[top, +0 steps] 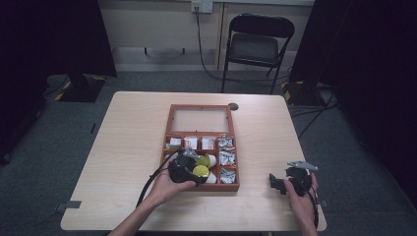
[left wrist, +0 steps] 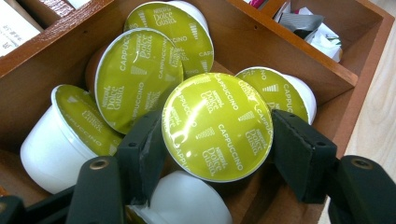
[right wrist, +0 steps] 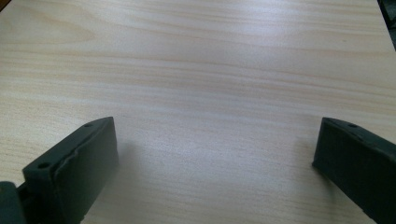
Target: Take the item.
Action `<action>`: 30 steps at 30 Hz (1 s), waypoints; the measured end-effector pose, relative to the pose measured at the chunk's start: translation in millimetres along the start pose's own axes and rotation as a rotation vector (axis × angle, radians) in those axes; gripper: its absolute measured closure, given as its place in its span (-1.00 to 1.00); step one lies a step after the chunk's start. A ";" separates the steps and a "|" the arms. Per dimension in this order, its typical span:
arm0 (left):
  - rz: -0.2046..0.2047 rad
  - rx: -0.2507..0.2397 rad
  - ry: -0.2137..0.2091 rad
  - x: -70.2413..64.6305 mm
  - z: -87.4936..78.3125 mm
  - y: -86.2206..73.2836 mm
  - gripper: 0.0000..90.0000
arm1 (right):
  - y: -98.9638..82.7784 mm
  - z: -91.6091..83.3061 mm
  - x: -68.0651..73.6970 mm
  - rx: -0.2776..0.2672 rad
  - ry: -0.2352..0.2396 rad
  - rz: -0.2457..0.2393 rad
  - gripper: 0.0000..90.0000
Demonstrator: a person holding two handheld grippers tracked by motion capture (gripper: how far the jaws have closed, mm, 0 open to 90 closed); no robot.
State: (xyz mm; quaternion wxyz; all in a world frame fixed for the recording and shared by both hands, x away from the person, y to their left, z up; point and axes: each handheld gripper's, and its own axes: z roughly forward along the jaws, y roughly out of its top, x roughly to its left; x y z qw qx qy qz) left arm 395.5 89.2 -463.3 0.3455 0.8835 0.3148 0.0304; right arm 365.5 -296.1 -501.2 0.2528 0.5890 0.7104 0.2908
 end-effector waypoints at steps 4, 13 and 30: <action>0.006 0.001 0.020 -1.1 0.0 -0.6 -0.15 | 0.0 0.0 0.0 0.000 0.000 0.000 -1.00; -0.009 -0.013 -0.008 2.0 -0.7 -2.1 -0.15 | 0.0 0.0 0.0 0.000 0.000 -0.001 -1.00; -0.014 -0.056 -0.009 1.4 -4.0 -2.8 -0.15 | -0.2 -0.2 0.2 -0.001 0.001 -0.001 -1.00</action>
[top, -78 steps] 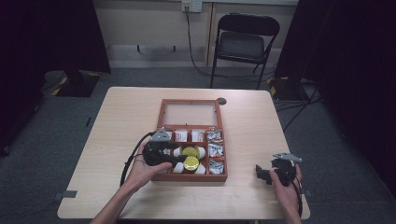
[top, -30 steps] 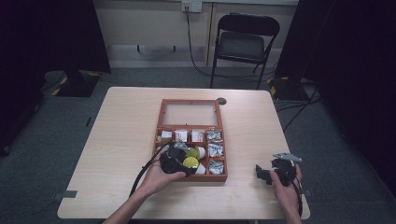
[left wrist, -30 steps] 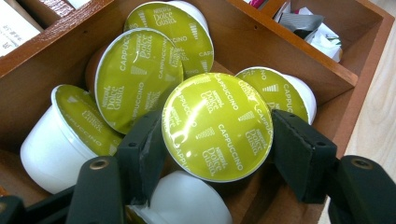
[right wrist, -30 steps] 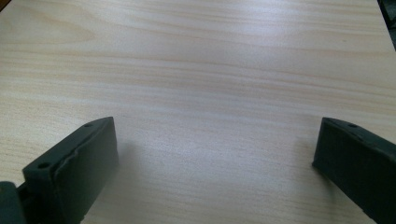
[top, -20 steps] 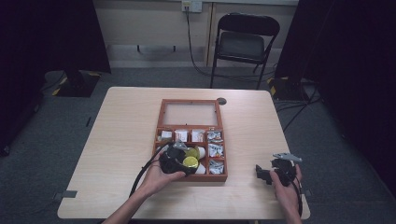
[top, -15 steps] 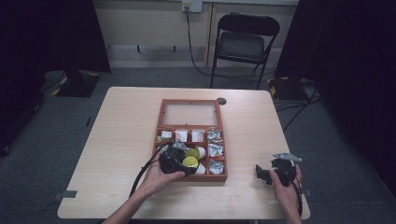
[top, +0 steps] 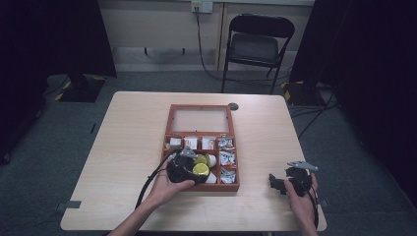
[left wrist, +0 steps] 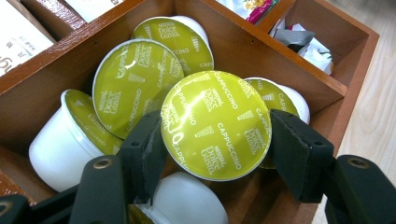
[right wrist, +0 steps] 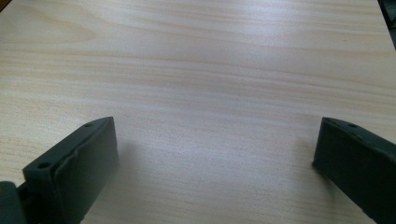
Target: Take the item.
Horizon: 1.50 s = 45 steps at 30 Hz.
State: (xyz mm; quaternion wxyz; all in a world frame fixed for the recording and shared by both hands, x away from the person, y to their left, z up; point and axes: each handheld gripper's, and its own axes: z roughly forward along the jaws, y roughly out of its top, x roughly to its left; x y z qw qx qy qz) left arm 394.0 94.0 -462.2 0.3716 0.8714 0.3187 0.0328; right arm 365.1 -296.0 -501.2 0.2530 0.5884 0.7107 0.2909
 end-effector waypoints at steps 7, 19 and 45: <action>-0.003 -0.005 0.016 -0.5 -1.0 0.4 -0.14 | -0.1 -0.1 0.1 -0.001 -0.001 -0.001 -1.00; 0.001 -0.022 -0.006 -0.5 -4.0 1.3 -0.14 | -0.1 -0.1 0.1 -0.001 -0.001 -0.001 -1.00; 0.014 -0.064 -0.031 0.0 -15.8 6.7 -0.15 | -0.2 -0.1 0.1 -0.001 -0.001 -0.001 -1.00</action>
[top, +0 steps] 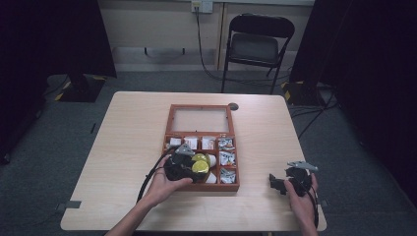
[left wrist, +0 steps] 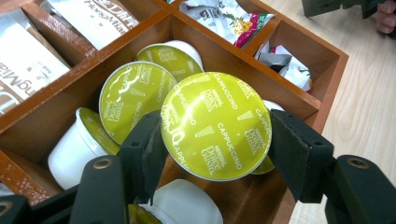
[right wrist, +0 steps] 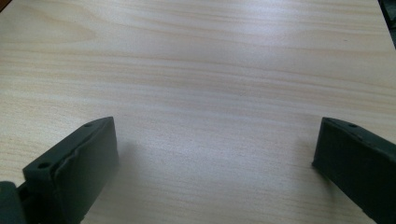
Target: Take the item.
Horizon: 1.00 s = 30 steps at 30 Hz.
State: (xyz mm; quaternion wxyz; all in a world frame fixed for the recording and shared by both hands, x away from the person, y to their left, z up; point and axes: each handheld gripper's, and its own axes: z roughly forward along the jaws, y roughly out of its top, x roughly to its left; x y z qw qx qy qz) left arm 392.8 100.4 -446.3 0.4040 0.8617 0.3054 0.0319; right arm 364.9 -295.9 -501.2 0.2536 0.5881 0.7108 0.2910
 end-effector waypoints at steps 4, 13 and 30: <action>0.023 -0.003 -0.010 -3.2 -1.9 2.1 -0.15 | 0.0 0.0 0.0 0.000 0.000 0.000 -1.00; 0.027 -0.015 -0.011 -4.7 -3.2 3.4 -0.15 | -0.1 -0.1 -0.1 0.001 0.000 -0.002 -1.00; 0.028 -0.046 -0.010 -3.9 -10.9 5.8 -0.15 | 0.0 0.0 -0.1 0.000 0.000 -0.001 -1.00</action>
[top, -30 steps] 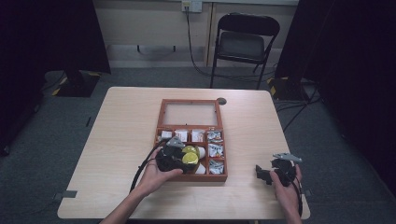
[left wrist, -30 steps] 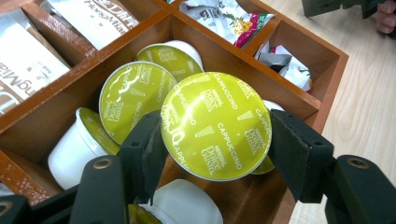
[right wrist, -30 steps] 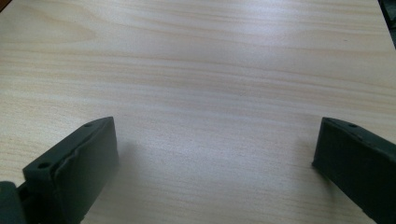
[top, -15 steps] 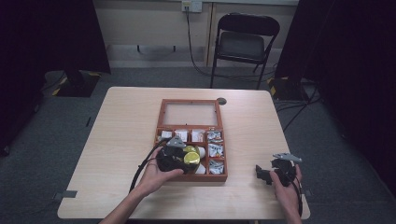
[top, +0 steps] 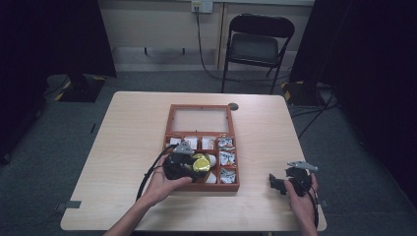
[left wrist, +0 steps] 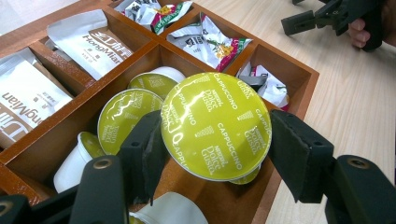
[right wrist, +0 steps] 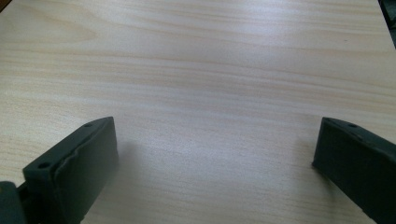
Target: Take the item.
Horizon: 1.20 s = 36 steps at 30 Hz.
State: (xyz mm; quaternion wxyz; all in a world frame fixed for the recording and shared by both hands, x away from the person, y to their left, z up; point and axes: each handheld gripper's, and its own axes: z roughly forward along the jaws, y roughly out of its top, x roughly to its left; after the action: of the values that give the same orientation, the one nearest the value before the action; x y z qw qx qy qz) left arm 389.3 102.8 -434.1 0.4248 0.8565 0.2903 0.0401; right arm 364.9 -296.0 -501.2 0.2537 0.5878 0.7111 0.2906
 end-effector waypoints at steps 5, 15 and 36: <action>-0.006 -0.002 0.000 1.1 -1.4 -0.1 -0.15 | 0.0 0.0 0.0 0.000 0.000 0.000 -1.00; -0.002 -0.032 -0.010 0.8 -8.8 3.5 -0.14 | 0.0 0.0 0.0 0.000 0.000 0.000 -1.00; -0.040 -0.113 -0.004 17.6 -39.0 8.0 -0.15 | 0.0 0.0 0.0 0.000 0.000 0.000 -1.00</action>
State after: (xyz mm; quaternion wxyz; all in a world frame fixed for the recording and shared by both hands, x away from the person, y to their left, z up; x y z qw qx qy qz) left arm 395.3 135.9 -406.4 0.4739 0.8252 0.3039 0.0463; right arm 364.9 -296.0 -501.2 0.2537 0.5878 0.7111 0.2906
